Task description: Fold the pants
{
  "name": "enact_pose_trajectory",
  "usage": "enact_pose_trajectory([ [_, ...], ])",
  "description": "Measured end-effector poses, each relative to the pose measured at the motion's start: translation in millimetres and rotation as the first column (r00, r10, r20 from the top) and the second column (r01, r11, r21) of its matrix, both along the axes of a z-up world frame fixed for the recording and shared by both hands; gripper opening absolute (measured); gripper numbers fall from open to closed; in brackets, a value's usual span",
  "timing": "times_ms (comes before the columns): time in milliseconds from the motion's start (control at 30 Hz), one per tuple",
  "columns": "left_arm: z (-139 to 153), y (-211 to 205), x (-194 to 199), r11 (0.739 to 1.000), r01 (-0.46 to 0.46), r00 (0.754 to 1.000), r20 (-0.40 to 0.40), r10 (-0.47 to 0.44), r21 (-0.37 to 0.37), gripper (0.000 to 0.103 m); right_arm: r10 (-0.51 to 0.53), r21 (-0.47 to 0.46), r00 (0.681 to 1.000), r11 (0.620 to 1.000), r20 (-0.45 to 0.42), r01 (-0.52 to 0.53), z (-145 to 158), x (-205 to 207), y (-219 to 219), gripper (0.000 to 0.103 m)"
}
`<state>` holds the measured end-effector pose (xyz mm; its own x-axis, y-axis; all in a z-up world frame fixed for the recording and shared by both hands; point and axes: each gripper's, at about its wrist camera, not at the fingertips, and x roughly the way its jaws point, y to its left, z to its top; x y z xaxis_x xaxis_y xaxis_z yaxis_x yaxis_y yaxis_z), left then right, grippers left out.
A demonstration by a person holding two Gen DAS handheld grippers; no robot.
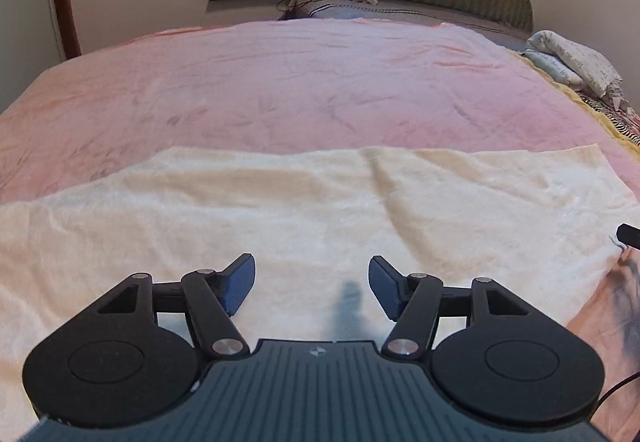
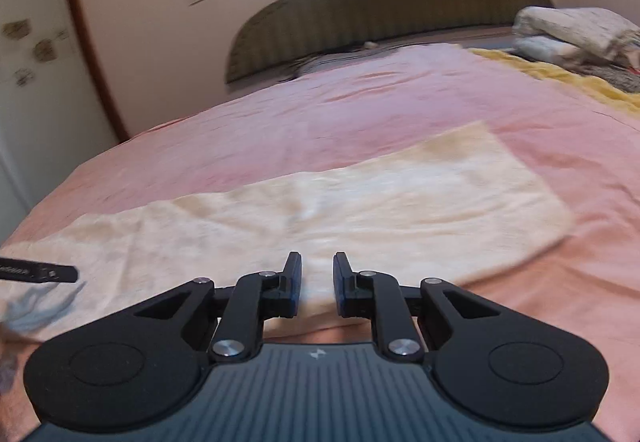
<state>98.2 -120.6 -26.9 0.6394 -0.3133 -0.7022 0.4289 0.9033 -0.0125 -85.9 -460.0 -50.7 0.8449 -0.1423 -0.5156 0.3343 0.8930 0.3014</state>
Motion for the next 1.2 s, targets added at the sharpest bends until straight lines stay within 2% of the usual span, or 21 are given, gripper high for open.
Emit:
enact_pose_trajectory([
  [67, 3, -15, -3, 0.999, 0.036, 0.999, 0.018, -0.036, 0.000, 0.068, -0.087, 0.064, 0.996, 0.994, -0.002, 0.086, -3, -14, -24, 0.019],
  [133, 3, -37, -5, 0.997, 0.076, 0.997, 0.017, -0.076, 0.001, 0.068, -0.130, 0.114, 0.991, 0.985, 0.017, 0.127, -6, -26, -37, 0.022],
  [233, -2, -61, -10, 0.992, 0.122, 0.992, 0.021, -0.122, 0.027, 0.068, -0.175, 0.172, 0.983, 0.971, 0.051, 0.164, -11, -32, -54, 0.035],
  [300, -4, -73, -10, 0.989, 0.136, 0.990, 0.032, -0.138, 0.056, 0.068, -0.157, 0.128, 0.985, 0.981, 0.066, 0.148, -5, -23, -67, 0.038],
  [367, -6, -81, -9, 0.987, 0.142, 0.989, 0.037, -0.145, 0.073, 0.069, -0.100, 0.059, 0.994, 0.993, 0.032, 0.098, 2, 3, -76, 0.038],
  [433, -7, -87, -2, 0.986, 0.141, 0.990, 0.017, -0.143, 0.087, 0.070, -0.010, -0.008, 0.999, 1.000, -0.048, 0.009, 4, 36, -83, 0.038],
  [500, -13, -92, 7, 0.985, 0.133, 0.991, -0.012, -0.133, 0.106, 0.071, 0.100, -0.053, 0.976, 0.992, -0.192, -0.112, -4, 74, -87, 0.035],
  [567, -24, -101, 21, 0.982, 0.124, 0.992, -0.040, -0.120, 0.140, 0.072, 0.123, -0.121, 0.961, 0.980, -0.246, -0.157, -7, 101, -89, 0.035],
  [600, -30, -105, 29, 0.981, 0.119, 0.992, -0.050, -0.112, 0.156, 0.073, 0.120, -0.126, 0.957, 0.979, -0.263, -0.158, -5, 113, -94, 0.035],
  [667, -33, -110, 40, 0.986, 0.087, 0.996, -0.019, -0.085, 0.144, 0.085, 0.095, -0.165, 0.954, 0.975, -0.284, -0.146, -3, 136, -104, 0.035],
  [733, -32, -115, 48, 0.985, 0.060, 0.998, 0.002, -0.061, 0.161, 0.084, 0.101, -0.159, 0.956, 0.976, -0.277, -0.149, -5, 154, -114, 0.036],
  [800, -24, -109, 47, 0.990, 0.049, 0.999, -0.005, -0.049, 0.131, 0.081, 0.087, -0.096, 0.967, 0.989, -0.238, -0.112, 1, 155, -124, 0.036],
  [900, -19, -98, 40, 0.992, 0.062, 0.998, 0.002, -0.063, 0.111, 0.084, 0.072, -0.125, 0.977, 0.987, -0.199, -0.098, 16, 131, -114, 0.037],
  [933, -21, -97, 40, 0.992, 0.054, 0.998, 0.004, -0.055, 0.114, 0.086, 0.100, -0.127, 0.976, 0.984, -0.193, -0.126, 20, 120, -106, 0.038],
  [1000, -28, -98, 51, 0.991, 0.029, 1.000, -0.016, -0.027, 0.132, 0.086, 0.163, -0.115, 0.965, 0.975, -0.207, -0.190, 17, 108, -95, 0.048],
  [1100, -35, -102, 66, 0.994, -0.009, 0.999, -0.033, 0.012, 0.111, 0.095, 0.167, -0.129, 0.943, 0.969, -0.287, -0.211, 0, 120, -92, 0.048],
  [1133, -36, -104, 70, 0.992, -0.012, 1.000, -0.026, 0.015, 0.122, 0.096, 0.160, -0.129, 0.949, 0.971, -0.270, -0.201, -4, 125, -96, 0.049],
  [1200, -30, -102, 70, 0.993, -0.016, 0.999, -0.035, 0.020, 0.120, 0.090, 0.104, -0.094, 0.965, 0.987, -0.239, -0.130, -3, 133, -106, 0.049],
])
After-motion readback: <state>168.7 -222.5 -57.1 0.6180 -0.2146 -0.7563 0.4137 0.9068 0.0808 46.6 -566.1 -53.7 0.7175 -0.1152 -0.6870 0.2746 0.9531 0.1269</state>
